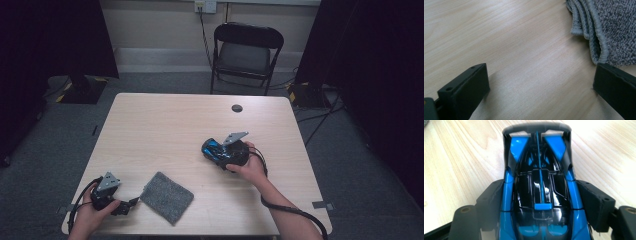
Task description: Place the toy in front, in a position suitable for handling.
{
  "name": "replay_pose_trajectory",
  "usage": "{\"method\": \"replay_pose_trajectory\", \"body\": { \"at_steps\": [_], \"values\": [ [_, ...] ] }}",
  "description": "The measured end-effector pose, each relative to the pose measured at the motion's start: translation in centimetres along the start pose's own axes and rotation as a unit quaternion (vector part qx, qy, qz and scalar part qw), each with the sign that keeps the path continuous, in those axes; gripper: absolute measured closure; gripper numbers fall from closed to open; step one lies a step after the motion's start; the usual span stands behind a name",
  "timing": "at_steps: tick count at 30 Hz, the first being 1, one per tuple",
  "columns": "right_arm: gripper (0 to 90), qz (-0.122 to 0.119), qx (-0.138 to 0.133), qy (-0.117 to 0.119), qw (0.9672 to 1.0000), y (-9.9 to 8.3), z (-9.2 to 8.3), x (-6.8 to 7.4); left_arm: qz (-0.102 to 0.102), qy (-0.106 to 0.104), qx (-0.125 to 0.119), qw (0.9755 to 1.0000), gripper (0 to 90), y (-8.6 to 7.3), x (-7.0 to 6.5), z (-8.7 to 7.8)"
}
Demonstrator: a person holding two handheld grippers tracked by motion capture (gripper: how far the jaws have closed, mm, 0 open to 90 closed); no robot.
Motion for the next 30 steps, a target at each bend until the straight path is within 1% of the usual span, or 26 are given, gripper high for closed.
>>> {"method": "replay_pose_trajectory", "body": {
  "at_steps": [1,2,3,4,5,7,10,14,16,19,22,26,29,30],
  "values": [
    [26.3,0.007,-0.010,0.000,0.9999,-0.2,-0.1,-0.1,-0.002,0.000,0.001,1.0000,0.0,0.0,0.0,0.0],
    [26.3,0.007,-0.012,-0.002,0.9999,-0.2,-0.2,-0.2,-0.002,0.000,0.001,1.0000,0.0,0.0,0.0,0.0],
    [26.3,0.009,-0.009,0.003,0.9999,-0.4,-0.1,-0.2,-0.002,0.000,0.001,1.0000,0.0,0.0,0.0,0.0],
    [26.3,0.009,-0.009,0.003,0.9999,-0.4,-0.1,-0.2,-0.002,0.000,0.001,1.0000,0.0,0.0,0.0,0.0],
    [26.3,0.004,-0.003,-0.001,1.0000,-0.6,0.0,-0.2,-0.002,0.001,0.001,1.0000,0.0,0.0,0.0,0.0],
    [26.3,0.005,-0.002,0.000,1.0000,-0.7,0.1,-0.2,-0.003,0.001,0.001,1.0000,0.0,0.0,0.0,0.0],
    [26.2,0.011,-0.013,0.001,0.9999,-1.1,0.3,-0.3,-0.003,0.001,0.001,1.0000,0.0,0.0,-0.1,0.0],
    [26.3,0.014,-0.019,0.000,0.9997,-1.3,0.4,-0.2,-0.003,0.001,0.001,1.0000,0.0,0.0,0.0,0.0],
    [26.3,0.015,-0.021,-0.004,0.9997,-1.3,0.4,-0.2,-0.003,0.001,0.001,1.0000,0.0,0.0,-0.1,0.0],
    [26.3,0.025,-0.032,-0.016,0.9990,-1.0,0.9,0.0,-0.003,0.001,0.001,1.0000,0.0,0.0,-0.1,0.0],
    [26.3,0.027,-0.037,-0.025,0.9986,-0.9,1.2,0.0,-0.003,0.002,0.002,1.0000,0.0,0.0,-0.1,0.0],
    [26.3,0.030,-0.039,-0.026,0.9985,-0.8,1.3,0.1,-0.004,0.002,0.001,1.0000,0.0,0.0,-0.1,0.0],
    [26.1,0.039,-0.045,-0.026,0.9978,-0.9,1.4,0.1,-0.004,0.002,0.001,1.0000,0.0,0.0,-0.1,0.0],
    [26.1,0.039,-0.045,-0.026,0.9978,-0.9,1.4,0.1,-0.004,0.002,0.001,1.0000,0.0,0.0,-0.1,0.0]
  ]
}}
Point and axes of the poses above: each handheld gripper's, and its own axes: z roughly forward along the jaws, y roughly out of its top, x roughly to its left, the point moved 7 cm from there along z, roughly forward along the jaws, and after that the axes turned 14 degrees about y, right-handed, at the moved point
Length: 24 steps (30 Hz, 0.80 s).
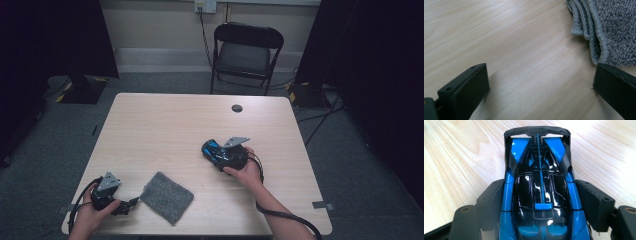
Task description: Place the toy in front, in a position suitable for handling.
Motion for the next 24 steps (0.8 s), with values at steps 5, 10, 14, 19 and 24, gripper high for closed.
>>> {"method": "replay_pose_trajectory", "body": {
  "at_steps": [5,10,14,19,24],
  "values": [
    [25.8,0.010,-0.003,-0.009,0.9999,0.0,0.1,0.1,0.000,0.000,0.000,1.0000,0.0,0.0,0.0,0.0],
    [19.2,0.018,-0.002,0.001,0.9998,0.1,-0.4,0.1,-0.001,0.001,0.000,1.0000,0.0,0.0,0.0,0.0],
    [18.7,0.006,0.000,0.005,1.0000,0.4,-1.5,0.4,-0.001,0.001,0.000,1.0000,0.0,0.0,0.0,0.0],
    [18.1,0.004,0.000,0.013,0.9999,-0.7,-3.7,0.6,-0.001,0.000,0.000,1.0000,0.0,0.0,0.0,0.0],
    [17.2,0.010,-0.007,0.011,0.9999,-2.2,-5.3,0.6,-0.001,0.000,0.000,1.0000,0.0,0.0,0.0,0.0]
  ]
}}
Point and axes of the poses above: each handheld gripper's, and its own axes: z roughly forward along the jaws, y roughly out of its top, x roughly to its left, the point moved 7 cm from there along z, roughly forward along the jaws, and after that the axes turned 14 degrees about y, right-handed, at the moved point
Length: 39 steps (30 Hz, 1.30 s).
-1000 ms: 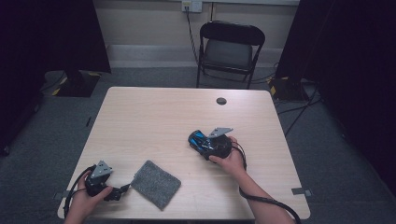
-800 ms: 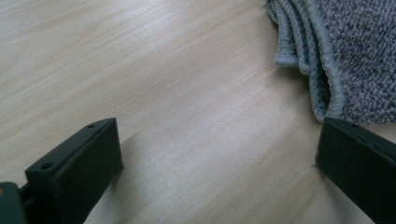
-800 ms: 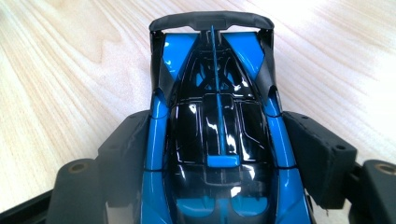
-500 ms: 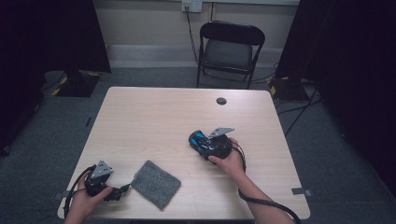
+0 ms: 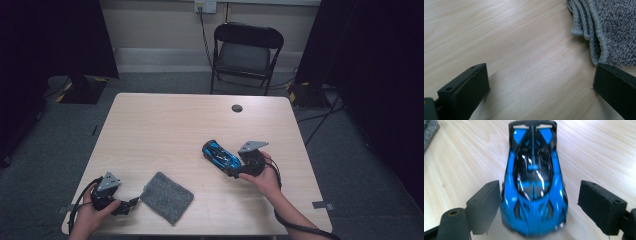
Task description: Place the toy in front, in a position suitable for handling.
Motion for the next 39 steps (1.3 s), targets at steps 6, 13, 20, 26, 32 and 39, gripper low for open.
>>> {"method": "replay_pose_trajectory", "body": {
  "at_steps": [6,13,20,26,32,39],
  "values": [
    [17.0,0.010,-0.017,0.004,0.9998,-1.9,-0.4,0.0,-0.003,0.003,0.000,1.0000,0.0,0.0,0.0,0.0],
    [16.3,0.013,-0.023,0.010,0.9996,-2.2,0.3,-0.1,-0.006,0.005,0.000,1.0000,0.0,0.0,-0.1,0.0],
    [16.1,-0.011,-0.003,0.017,0.9998,-2.2,0.8,0.5,-0.009,0.008,0.001,0.9999,0.0,0.1,-0.1,0.0],
    [16.6,-0.011,0.012,0.003,0.9999,-2.3,1.1,0.4,-0.020,0.015,0.004,0.9997,0.0,0.0,0.0,-0.1],
    [16.7,-0.011,0.012,0.004,0.9999,-2.3,1.1,0.4,-0.031,0.002,0.004,0.9995,16.0,-0.1,0.2,-0.8],
    [16.6,-0.012,0.012,0.003,0.9999,-2.3,1.1,0.4,-0.059,-0.003,-0.002,0.9983,16.0,0.7,0.0,-2.4]
  ]
}}
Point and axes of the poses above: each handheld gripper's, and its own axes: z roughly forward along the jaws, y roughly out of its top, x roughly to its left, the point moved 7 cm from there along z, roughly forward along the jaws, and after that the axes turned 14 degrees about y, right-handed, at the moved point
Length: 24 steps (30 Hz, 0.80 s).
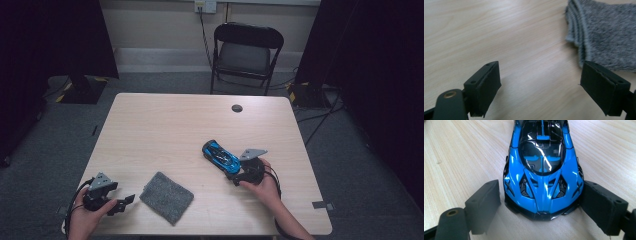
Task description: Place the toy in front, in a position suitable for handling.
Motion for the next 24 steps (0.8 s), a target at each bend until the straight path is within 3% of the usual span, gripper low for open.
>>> {"method": "replay_pose_trajectory", "body": {
  "at_steps": [5,7,12,13,14,18,24],
  "values": [
    [16.5,0.000,0.000,0.001,1.0000,0.0,0.0,0.0,0.006,-0.017,-0.028,0.9995,15.9,1.4,-1.3,-0.9],
    [16.5,0.000,0.000,0.000,1.0000,0.0,0.0,0.0,0.004,-0.038,-0.042,0.9984,15.3,2.6,-2.9,-1.3],
    [16.5,0.001,0.000,-0.001,1.0000,0.0,0.0,0.0,-0.015,-0.063,-0.043,0.9970,15.4,3.7,-4.8,-1.0],
    [16.5,0.001,0.000,-0.001,1.0000,0.0,0.0,0.0,-0.012,-0.069,-0.044,0.9966,15.8,3.8,-5.3,-0.9],
    [16.5,0.001,0.001,-0.001,1.0000,0.0,0.0,0.0,0.016,-0.074,-0.040,0.9963,16.4,3.9,-6.1,-0.8],
    [16.5,0.000,0.001,-0.001,1.0000,0.0,0.0,-0.1,0.030,-0.084,-0.036,0.9954,16.7,3.9,-6.9,-0.8],
    [16.5,0.002,0.000,-0.002,1.0000,0.0,0.0,-0.1,0.050,-0.087,-0.034,0.9944,24.8,3.9,-7.6,-0.5]
  ]
}}
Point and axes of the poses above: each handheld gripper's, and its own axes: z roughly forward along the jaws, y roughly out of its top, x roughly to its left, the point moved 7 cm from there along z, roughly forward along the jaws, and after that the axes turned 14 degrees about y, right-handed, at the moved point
